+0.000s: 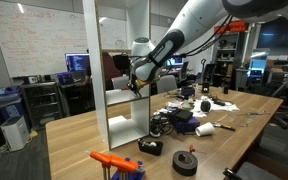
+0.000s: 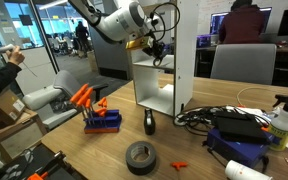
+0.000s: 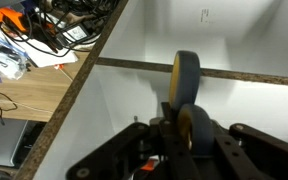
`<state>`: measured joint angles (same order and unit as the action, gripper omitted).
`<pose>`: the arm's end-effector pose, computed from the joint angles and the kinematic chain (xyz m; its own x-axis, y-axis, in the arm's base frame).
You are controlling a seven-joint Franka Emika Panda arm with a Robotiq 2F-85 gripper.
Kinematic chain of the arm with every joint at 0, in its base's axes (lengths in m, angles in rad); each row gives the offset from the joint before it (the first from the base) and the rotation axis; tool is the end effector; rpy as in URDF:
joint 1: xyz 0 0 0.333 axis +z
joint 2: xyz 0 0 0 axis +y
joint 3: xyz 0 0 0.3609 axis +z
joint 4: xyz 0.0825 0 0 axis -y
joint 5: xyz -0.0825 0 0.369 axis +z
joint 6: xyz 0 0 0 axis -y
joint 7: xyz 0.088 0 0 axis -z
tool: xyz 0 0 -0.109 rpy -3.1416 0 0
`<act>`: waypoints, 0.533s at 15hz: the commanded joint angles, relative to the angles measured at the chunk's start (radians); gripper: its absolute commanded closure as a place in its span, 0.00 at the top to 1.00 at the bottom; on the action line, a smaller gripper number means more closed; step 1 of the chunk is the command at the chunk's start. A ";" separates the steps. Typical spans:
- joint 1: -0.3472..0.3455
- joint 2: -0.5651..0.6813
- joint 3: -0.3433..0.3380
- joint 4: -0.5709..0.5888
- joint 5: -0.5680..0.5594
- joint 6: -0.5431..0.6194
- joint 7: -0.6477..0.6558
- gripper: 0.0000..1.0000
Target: Put the pair of scissors on the middle shelf
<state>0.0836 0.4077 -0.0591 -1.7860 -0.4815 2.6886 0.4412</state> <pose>0.6929 0.0371 0.4264 0.8562 0.0353 0.5154 -0.0775 -0.9776 0.1956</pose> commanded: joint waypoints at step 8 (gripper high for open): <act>0.060 0.072 -0.071 0.140 0.066 -0.056 -0.035 0.43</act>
<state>0.1203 0.4489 -0.1082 -1.7104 -0.4533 2.6650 0.4298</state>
